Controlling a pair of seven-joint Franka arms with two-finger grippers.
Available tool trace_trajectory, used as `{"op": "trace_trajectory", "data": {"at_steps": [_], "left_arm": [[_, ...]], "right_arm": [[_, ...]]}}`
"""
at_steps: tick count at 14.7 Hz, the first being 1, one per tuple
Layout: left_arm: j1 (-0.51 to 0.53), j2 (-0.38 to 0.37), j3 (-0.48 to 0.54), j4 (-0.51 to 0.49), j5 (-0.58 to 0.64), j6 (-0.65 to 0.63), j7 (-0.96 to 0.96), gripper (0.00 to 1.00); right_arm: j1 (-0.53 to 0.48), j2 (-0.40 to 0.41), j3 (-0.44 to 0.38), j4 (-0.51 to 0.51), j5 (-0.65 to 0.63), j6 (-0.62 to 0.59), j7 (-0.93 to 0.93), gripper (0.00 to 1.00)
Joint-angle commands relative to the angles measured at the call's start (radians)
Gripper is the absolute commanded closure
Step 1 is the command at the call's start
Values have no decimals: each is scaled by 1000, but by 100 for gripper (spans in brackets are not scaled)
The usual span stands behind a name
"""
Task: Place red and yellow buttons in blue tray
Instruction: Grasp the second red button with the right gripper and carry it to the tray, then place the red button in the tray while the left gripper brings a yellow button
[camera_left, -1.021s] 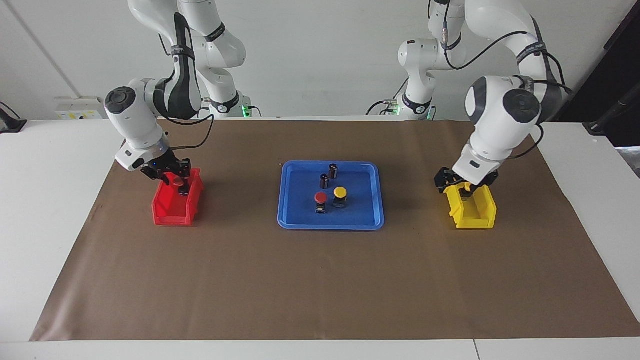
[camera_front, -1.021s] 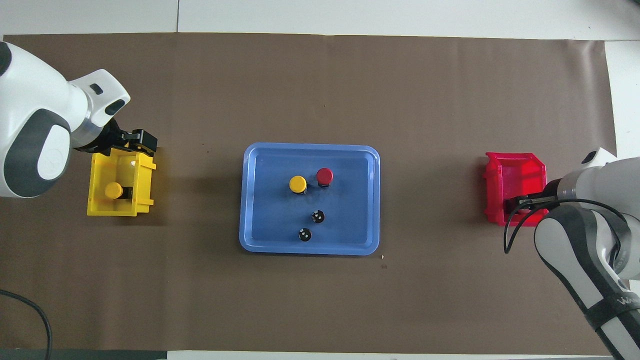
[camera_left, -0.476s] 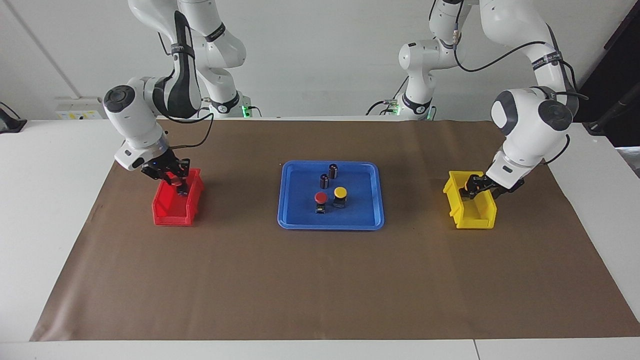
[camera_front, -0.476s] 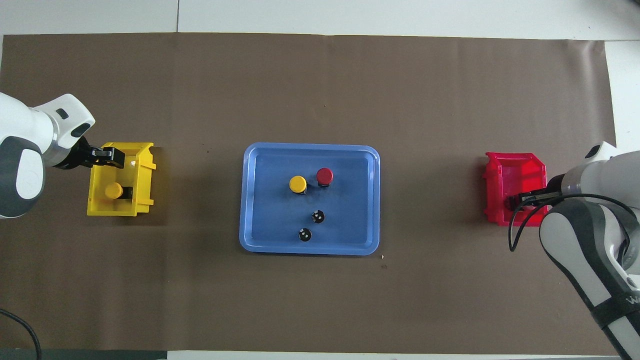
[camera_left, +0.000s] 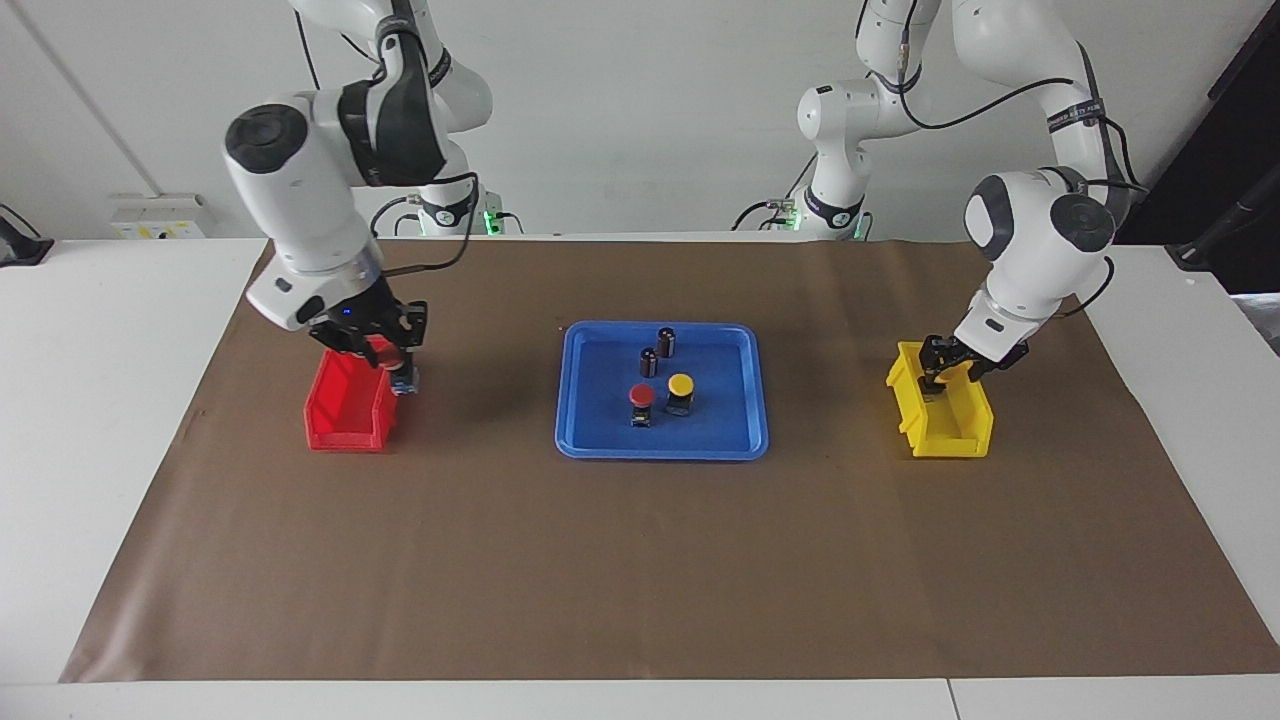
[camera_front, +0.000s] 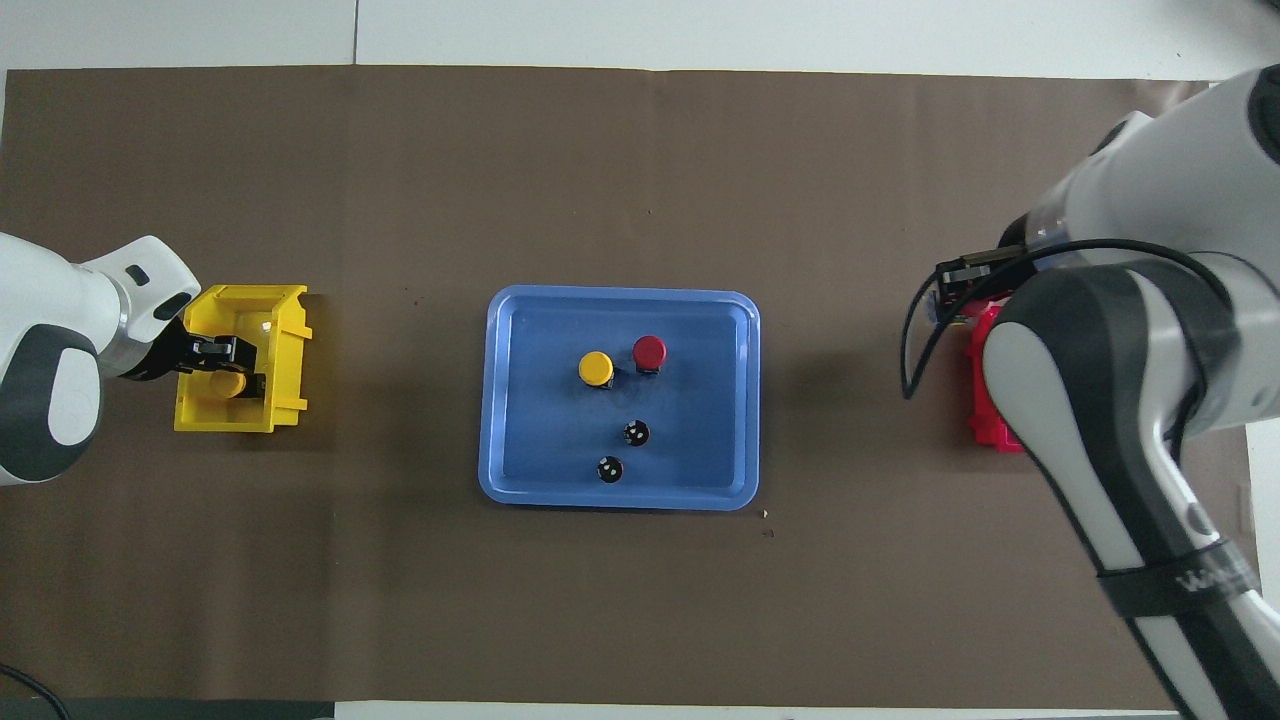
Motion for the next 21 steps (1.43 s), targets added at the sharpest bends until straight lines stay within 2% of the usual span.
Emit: {"op": "trace_trajectory", "data": {"at_steps": [1,3,4,5,6,8,10,11,13,15,16,17,18,19,21], "left_arm": [[15,-41,-12,-62,10,41,9,29],[15,-38,-12,-76,2,63,9,30],[15,-41,-12,-100,2,79,7,34],[15,-42,-12,-111,2,101,4,51],[16,-41,-12,-114,2,107,3,97],[15,-32,-11,-76,2,80,3,99],[15,-10,-11,42,2,-47,9,99],[9,-4,-12,143,2,-160,7,99],[-23,0,-27,269,-4,-302,-38,99],[-179,1,-31,259,-23,-258,-255,99],[-245,1,-34,233,-32,-205,-367,99],[-332,1,-32,205,-50,-163,-460,99],[-402,10,-32,188,-61,-116,-526,99],[-439,31,-34,182,-67,-80,-587,99],[-520,79,-32,179,-90,-25,-682,99]], "right_arm": [[146,88,-2,29,51,125,255,83],[206,149,-1,47,52,172,337,83],[236,189,1,53,52,192,366,82],[251,196,1,38,51,215,383,82],[256,199,1,27,49,221,385,82],[256,220,1,21,49,239,385,81],[256,219,1,-5,49,243,383,79],[256,219,1,-10,49,243,382,78],[256,217,1,-34,49,275,383,66],[256,208,1,-68,49,287,383,51],[256,208,1,-62,49,279,382,33],[253,209,1,-51,49,275,382,23],[248,209,1,-33,48,272,382,2],[242,208,-1,-4,42,247,380,0],[202,205,-10,108,37,107,372,0]]}}
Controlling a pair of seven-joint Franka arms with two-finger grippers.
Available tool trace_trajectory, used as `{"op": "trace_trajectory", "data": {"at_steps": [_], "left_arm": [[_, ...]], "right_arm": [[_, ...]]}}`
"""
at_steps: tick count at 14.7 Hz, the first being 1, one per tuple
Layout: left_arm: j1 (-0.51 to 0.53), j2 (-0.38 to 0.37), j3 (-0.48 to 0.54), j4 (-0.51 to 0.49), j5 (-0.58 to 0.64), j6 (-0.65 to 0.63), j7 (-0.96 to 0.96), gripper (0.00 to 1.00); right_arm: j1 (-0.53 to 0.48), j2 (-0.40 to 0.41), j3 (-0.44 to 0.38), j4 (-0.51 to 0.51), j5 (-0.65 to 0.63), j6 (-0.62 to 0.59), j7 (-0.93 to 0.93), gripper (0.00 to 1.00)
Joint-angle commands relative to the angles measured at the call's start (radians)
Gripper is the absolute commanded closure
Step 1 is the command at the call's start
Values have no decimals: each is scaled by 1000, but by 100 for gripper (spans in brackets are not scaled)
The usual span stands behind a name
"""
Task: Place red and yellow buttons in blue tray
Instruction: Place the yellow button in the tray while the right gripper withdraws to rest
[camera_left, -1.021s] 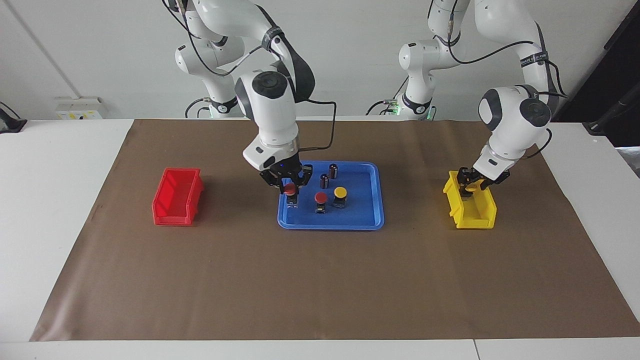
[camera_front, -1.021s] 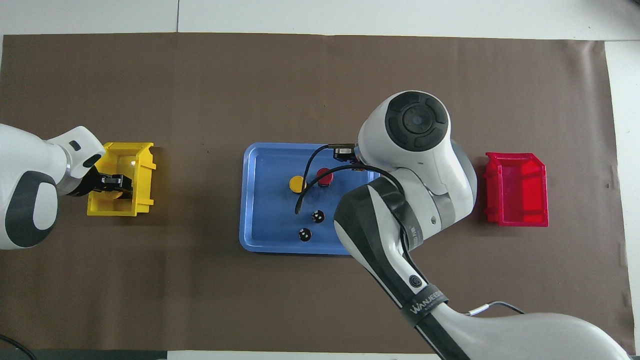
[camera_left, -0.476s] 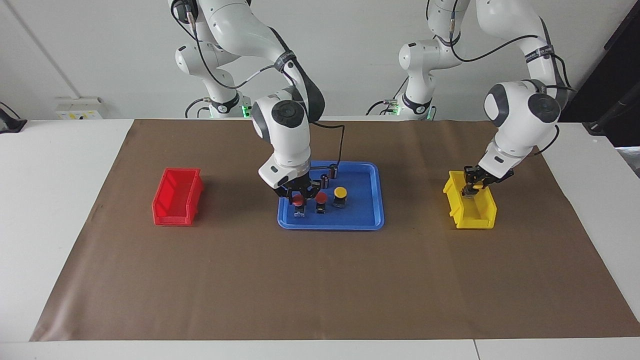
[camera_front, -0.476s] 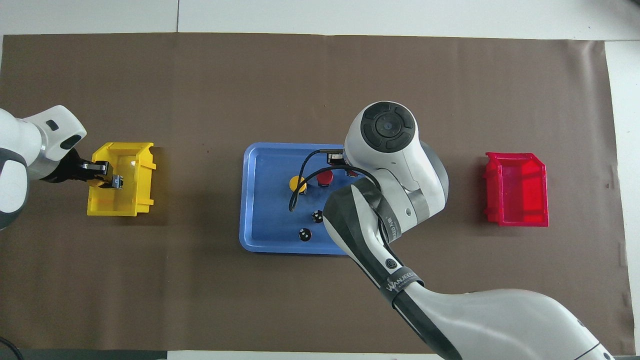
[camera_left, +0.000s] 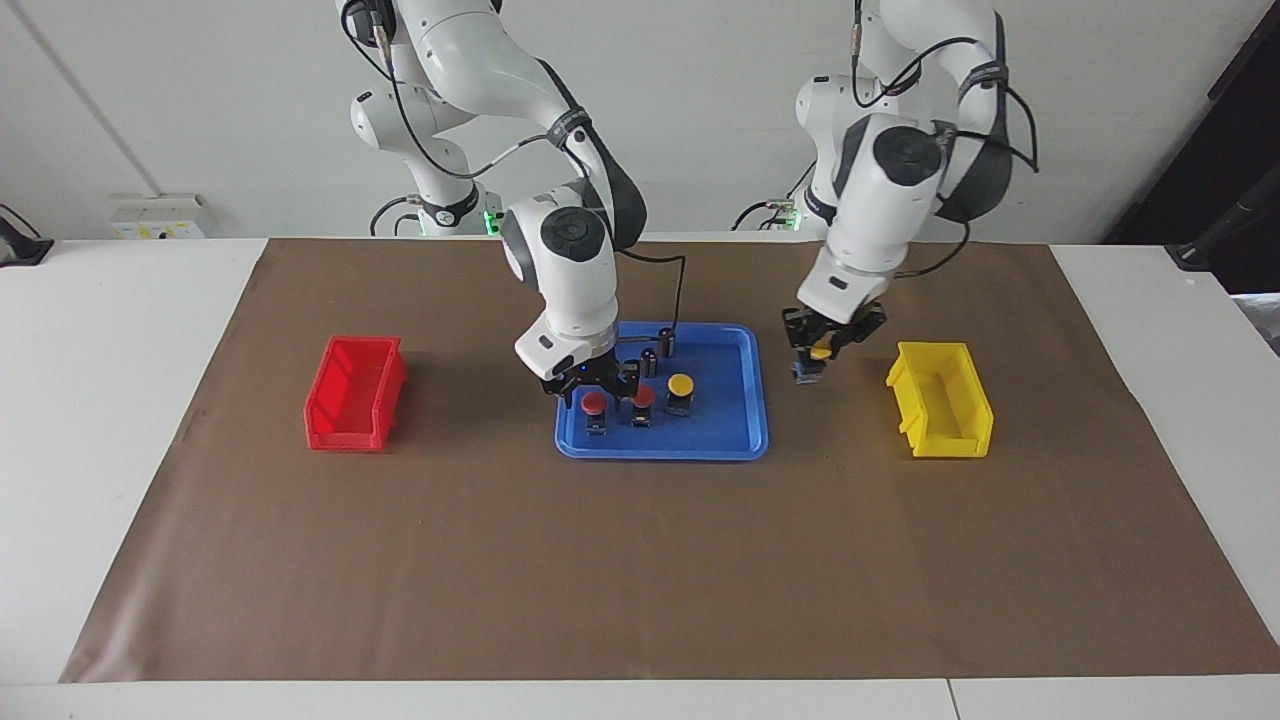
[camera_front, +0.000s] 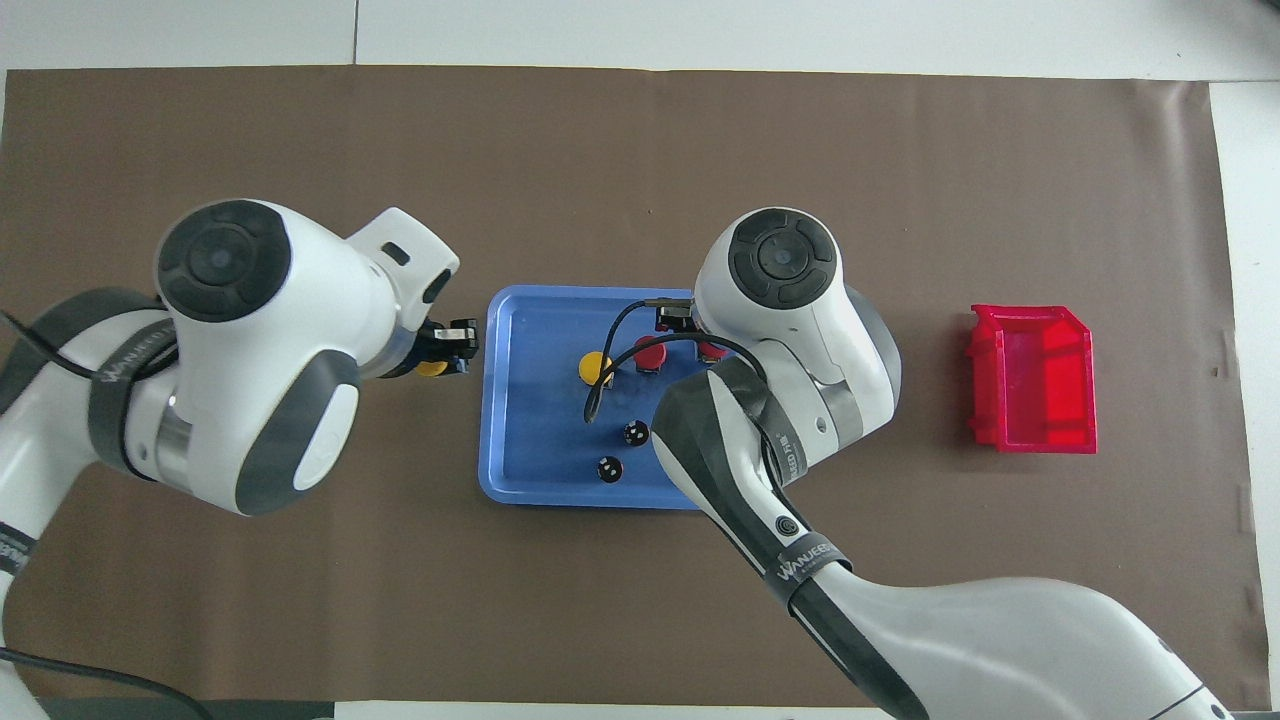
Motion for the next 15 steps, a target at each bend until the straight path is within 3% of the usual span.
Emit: {"op": "trace_trajectory", "data": {"at_steps": [1,4,8,9,10,11,12,15], "left_arm": [[-66,51,23,-15,-33,88,-70,99],[-86,106,24,-24,-33,160,-75,99],[-85,160,28,-26,-33,214,-75,98],[-77,161,28,-22,-30,214,-68,94],[-73,163,28,-15,-26,205,-67,70],[-73,161,32,-5,-21,195,-68,23],[-70,154,35,9,-3,159,-65,0],[1,120,34,180,56,-92,-30,0]], "right_arm": [[-77,-16,2,142,6,-178,-15,0],[-177,-96,1,184,5,-281,-21,0],[-292,-214,-1,185,-33,-457,-160,0],[-339,-246,1,185,-32,-497,-200,0],[-376,-272,1,185,-32,-534,-252,0],[-413,-300,-2,185,-32,-580,-323,0],[-460,-329,-2,185,-32,-626,-399,0],[-557,-355,-2,175,-36,-689,-550,0]]}}
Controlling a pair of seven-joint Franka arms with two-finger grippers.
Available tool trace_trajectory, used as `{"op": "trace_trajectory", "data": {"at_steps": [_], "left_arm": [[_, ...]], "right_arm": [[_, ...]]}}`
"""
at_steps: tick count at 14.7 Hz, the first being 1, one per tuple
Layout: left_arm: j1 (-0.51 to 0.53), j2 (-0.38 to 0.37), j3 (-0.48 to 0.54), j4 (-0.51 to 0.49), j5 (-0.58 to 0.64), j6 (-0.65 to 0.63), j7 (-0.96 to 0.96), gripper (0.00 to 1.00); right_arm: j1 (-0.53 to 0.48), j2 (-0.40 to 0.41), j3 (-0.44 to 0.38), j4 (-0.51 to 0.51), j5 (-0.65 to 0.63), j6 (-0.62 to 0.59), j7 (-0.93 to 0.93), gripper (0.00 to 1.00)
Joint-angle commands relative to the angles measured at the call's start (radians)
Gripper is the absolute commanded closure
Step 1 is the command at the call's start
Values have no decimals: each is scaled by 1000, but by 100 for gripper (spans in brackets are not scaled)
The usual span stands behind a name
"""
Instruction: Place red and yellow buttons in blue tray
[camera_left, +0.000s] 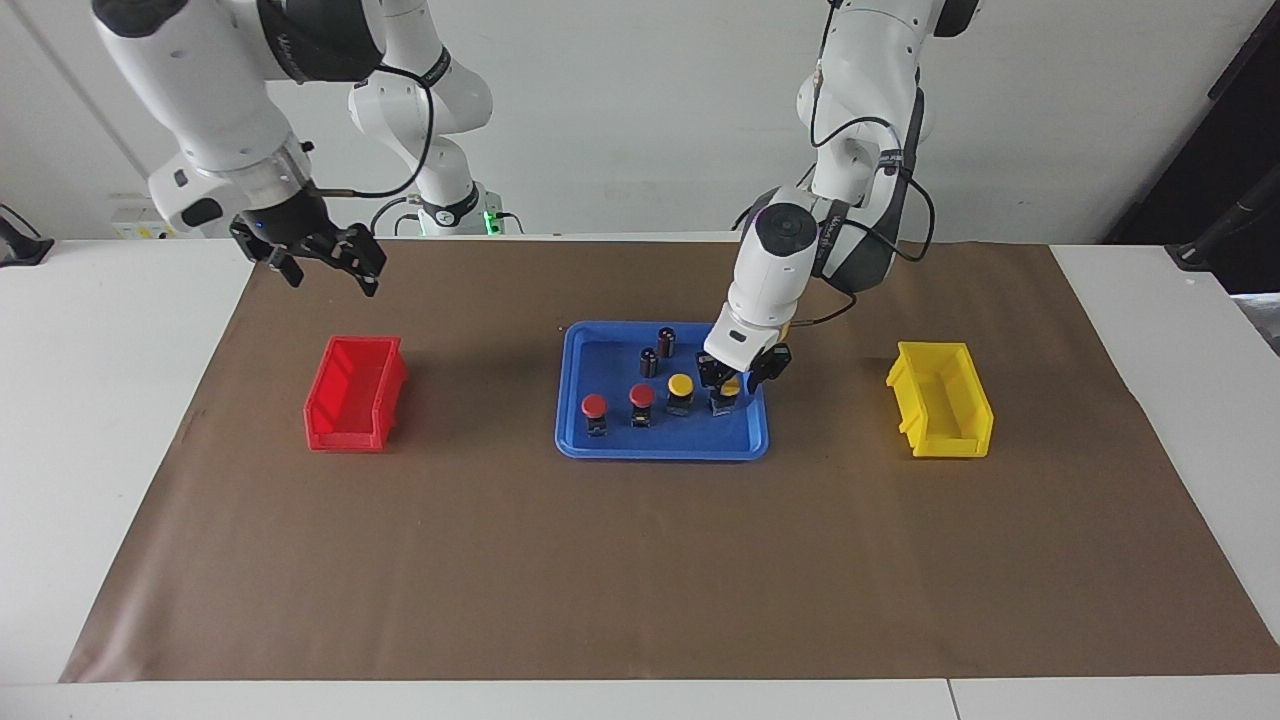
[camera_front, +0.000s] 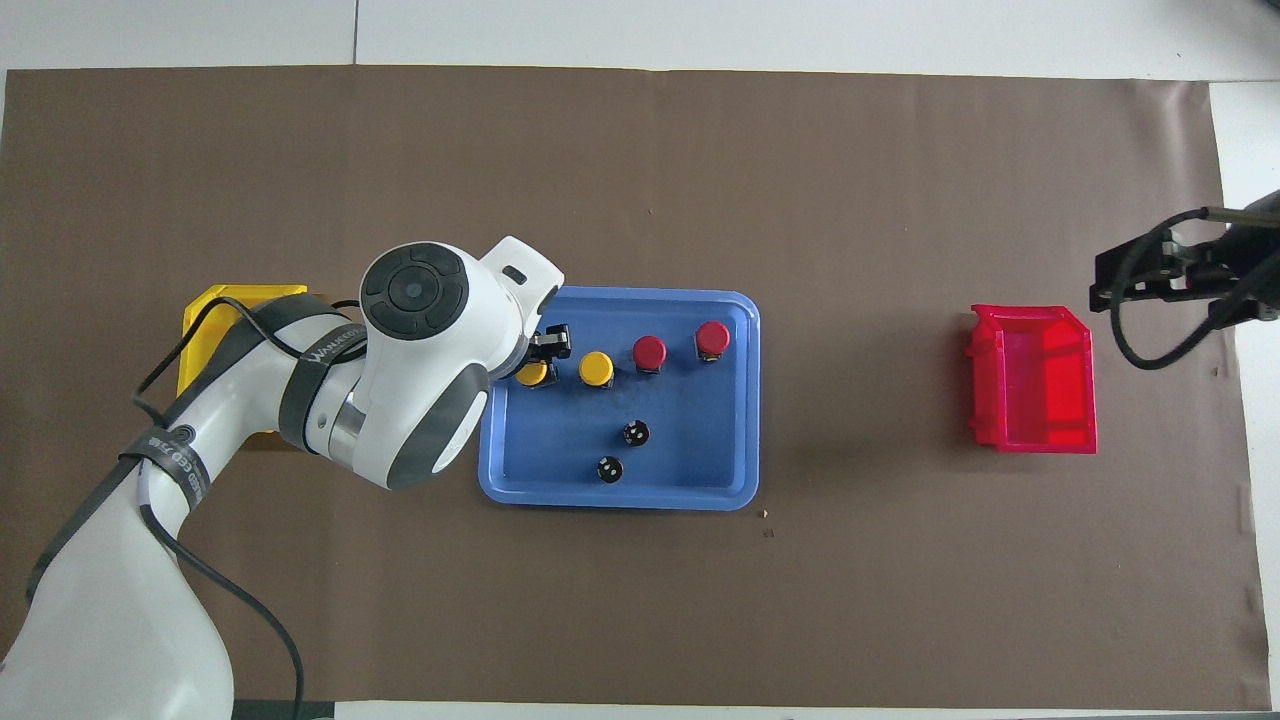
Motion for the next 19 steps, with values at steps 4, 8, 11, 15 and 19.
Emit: {"op": "trace_trajectory", "data": {"at_steps": [4,8,11,15,19], "left_arm": [[155,-81,4,221,25,-338,236,0],[330,-164,6,216,17,-439,538,0],[429,-212,6,215,17,-507,649,0],[506,-261,7,222,-54,-532,726,0],[507,-266,6,229,-54,-524,749,0]], "right_arm": [[-55,-19,17,-26,-23,-11,-107,0],[-69,-20,16,-24,-22,-25,-125,0],[-89,-20,14,-24,-22,-29,-142,0],[-86,-20,16,-24,-23,-29,-149,0],[-75,-20,25,-23,-48,-25,-147,0]]}}
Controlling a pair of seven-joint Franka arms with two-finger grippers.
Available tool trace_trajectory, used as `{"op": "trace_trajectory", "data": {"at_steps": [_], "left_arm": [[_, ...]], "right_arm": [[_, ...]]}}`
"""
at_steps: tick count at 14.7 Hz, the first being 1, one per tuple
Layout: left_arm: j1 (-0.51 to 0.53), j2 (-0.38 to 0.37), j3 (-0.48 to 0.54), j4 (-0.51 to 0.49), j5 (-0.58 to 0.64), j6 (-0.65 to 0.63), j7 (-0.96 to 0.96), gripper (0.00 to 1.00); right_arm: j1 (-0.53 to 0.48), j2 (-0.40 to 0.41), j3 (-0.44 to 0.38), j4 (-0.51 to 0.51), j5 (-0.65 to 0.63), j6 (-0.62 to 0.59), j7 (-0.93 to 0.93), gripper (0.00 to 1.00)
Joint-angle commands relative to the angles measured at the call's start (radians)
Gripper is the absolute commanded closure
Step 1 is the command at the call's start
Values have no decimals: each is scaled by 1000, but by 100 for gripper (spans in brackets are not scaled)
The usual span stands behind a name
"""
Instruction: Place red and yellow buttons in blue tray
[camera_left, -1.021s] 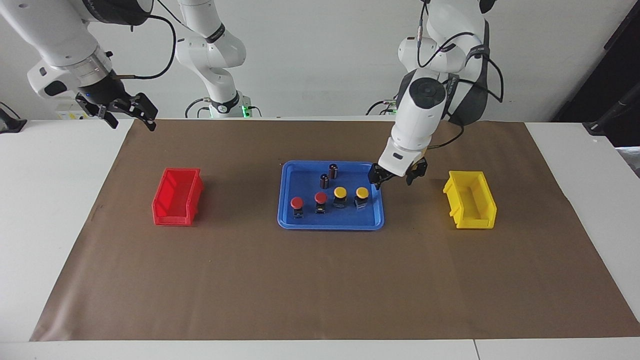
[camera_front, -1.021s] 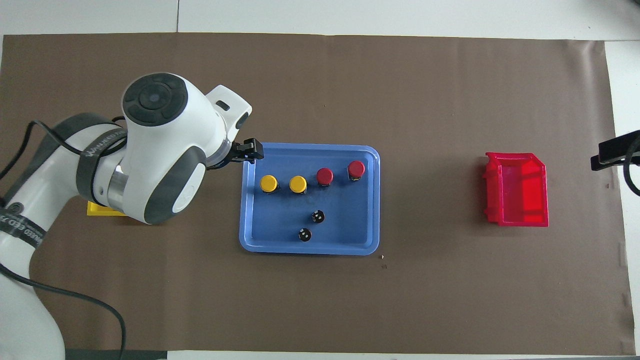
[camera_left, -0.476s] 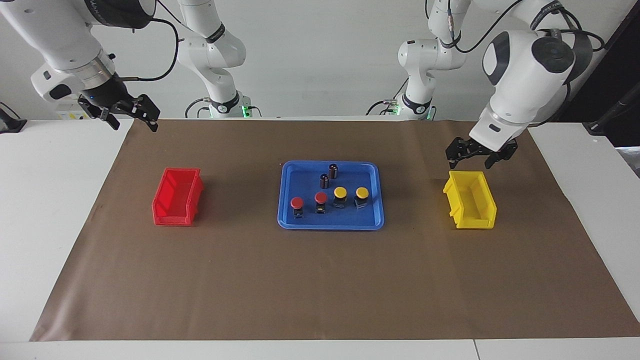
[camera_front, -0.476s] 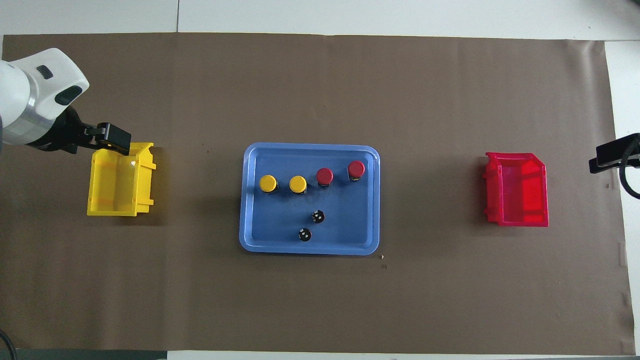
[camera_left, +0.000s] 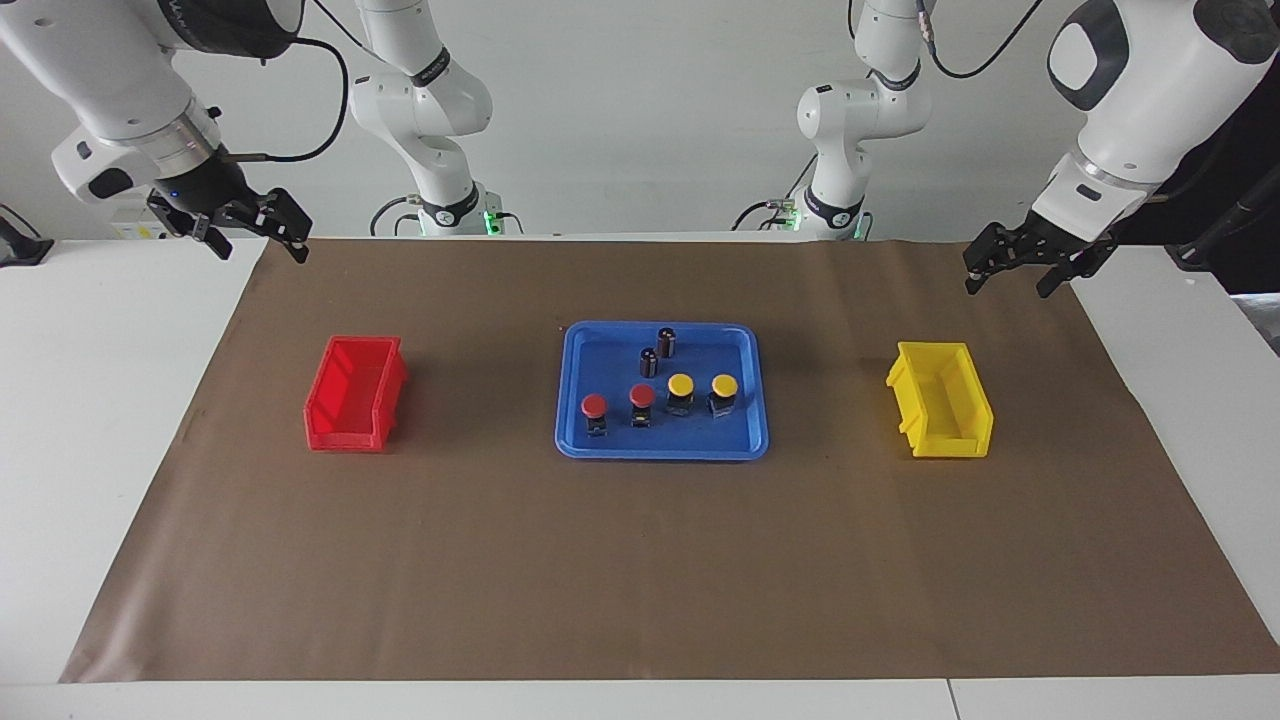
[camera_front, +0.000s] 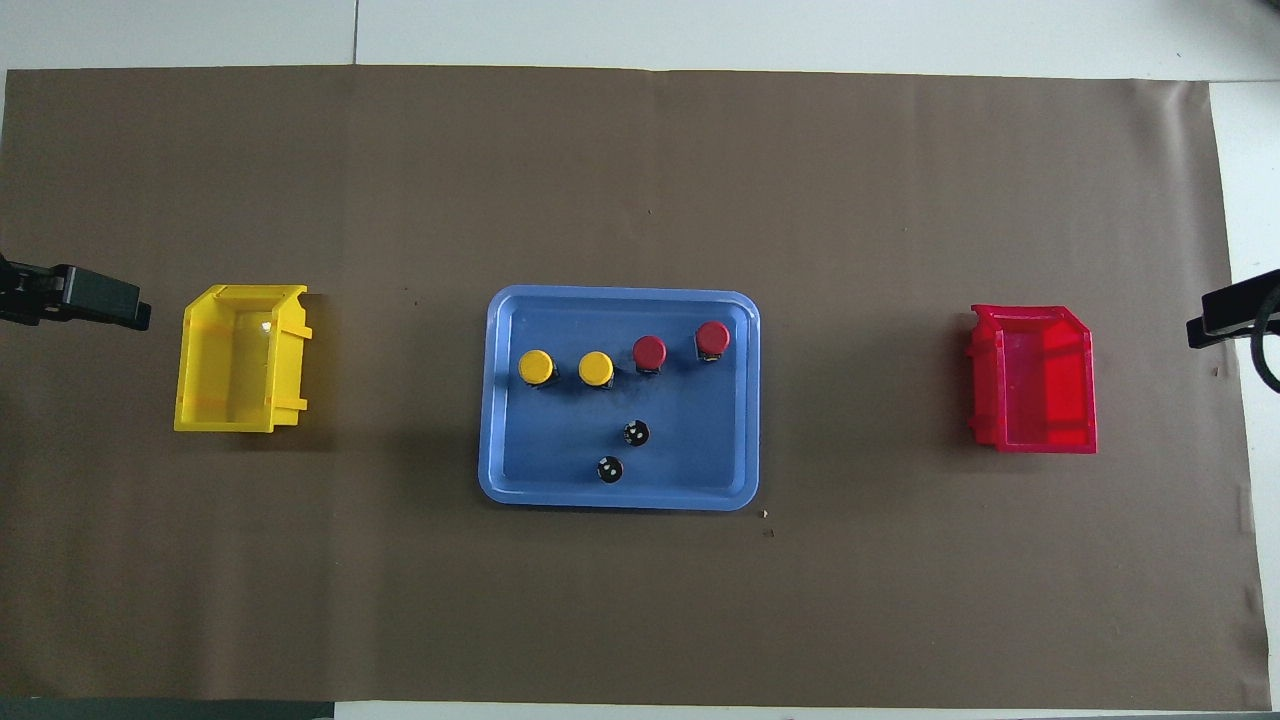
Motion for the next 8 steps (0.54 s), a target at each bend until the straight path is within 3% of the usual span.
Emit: {"op": "trace_trajectory", "data": {"at_steps": [1,8], "left_arm": [[10,-3,-8,15,-20,-13,27,0],[10,-16,-11,36,-14,-45,24,0]], "right_arm": [[-2,-8,14,-10,-33,0,-23,0],[-2,-8,14,-10,-30,0,-27,0]]}}
